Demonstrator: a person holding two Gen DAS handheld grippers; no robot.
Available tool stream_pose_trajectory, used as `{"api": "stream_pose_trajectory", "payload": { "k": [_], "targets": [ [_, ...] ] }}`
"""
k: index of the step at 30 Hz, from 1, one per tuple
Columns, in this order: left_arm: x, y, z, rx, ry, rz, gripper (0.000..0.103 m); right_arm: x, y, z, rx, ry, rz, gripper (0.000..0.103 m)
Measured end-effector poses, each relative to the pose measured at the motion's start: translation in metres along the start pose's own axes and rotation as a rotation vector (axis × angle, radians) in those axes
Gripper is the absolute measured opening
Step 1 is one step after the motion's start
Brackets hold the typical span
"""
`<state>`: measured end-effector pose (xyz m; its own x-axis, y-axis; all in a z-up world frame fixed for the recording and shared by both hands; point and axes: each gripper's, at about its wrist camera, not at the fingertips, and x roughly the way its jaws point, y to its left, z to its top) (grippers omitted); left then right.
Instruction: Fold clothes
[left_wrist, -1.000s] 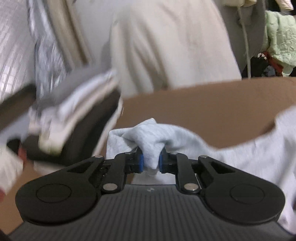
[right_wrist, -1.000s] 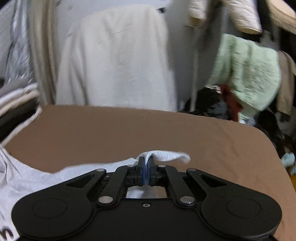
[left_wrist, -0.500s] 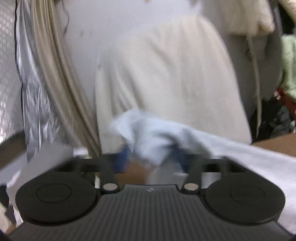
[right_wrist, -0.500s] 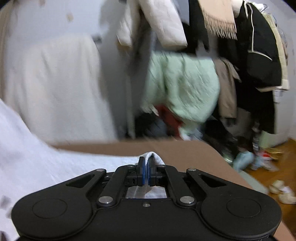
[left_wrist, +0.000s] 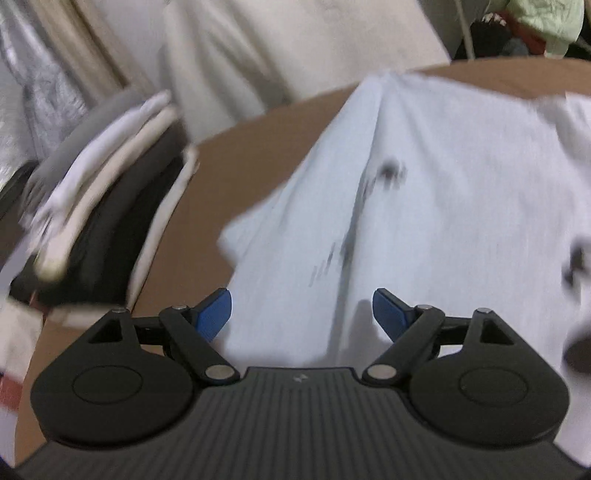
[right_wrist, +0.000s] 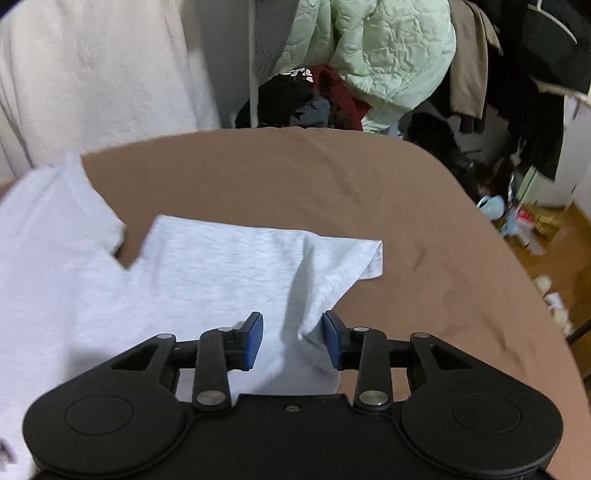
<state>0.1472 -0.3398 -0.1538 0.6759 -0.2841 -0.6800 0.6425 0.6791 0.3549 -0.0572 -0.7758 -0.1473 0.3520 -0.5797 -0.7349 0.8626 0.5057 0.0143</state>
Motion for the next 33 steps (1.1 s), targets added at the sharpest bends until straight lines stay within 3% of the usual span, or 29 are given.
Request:
{"api": "stream_pose_trajectory", "payload": {
  "k": [5,7,10,13,16,20,23,28,31,33],
  "targets": [
    [-0.052,0.037,-0.064,-0.180,0.035,-0.072,0.084,-0.038,-0.014,0.000,0.123,0.020,0.212,0.046],
    [-0.073,0.037,-0.084,-0.209,0.035,-0.022,0.084,-0.051,-0.001,-0.006,0.040,0.014,0.236,0.046],
    [-0.108,0.031,-0.106,-0.244,-0.026,-0.085,0.086,-0.074,0.029,-0.020,-0.139,-0.014,0.276,0.046],
    [-0.114,0.020,-0.110,-0.179,-0.039,-0.190,0.102,-0.089,0.045,-0.037,-0.209,0.057,0.448,0.046],
    [-0.113,0.006,-0.113,-0.077,0.014,-0.184,0.102,-0.103,0.058,-0.052,-0.257,0.135,0.592,0.048],
    [-0.119,-0.008,-0.116,-0.021,-0.031,-0.271,0.102,-0.105,0.057,-0.058,-0.249,0.173,0.634,0.048],
    [-0.129,-0.022,-0.114,0.063,-0.141,-0.321,0.102,-0.093,0.049,-0.061,-0.192,0.215,0.595,0.048],
    [-0.134,-0.053,-0.107,0.109,-0.186,-0.521,0.102,-0.070,0.058,-0.072,-0.103,0.319,0.573,0.048],
    [-0.126,-0.082,-0.113,0.231,-0.239,-0.495,0.102,-0.064,0.050,-0.067,-0.028,0.312,0.571,0.048],
    [-0.109,-0.099,-0.116,0.353,-0.247,-0.389,0.098,-0.061,0.043,-0.060,0.031,0.305,0.579,0.048]
  ]
}}
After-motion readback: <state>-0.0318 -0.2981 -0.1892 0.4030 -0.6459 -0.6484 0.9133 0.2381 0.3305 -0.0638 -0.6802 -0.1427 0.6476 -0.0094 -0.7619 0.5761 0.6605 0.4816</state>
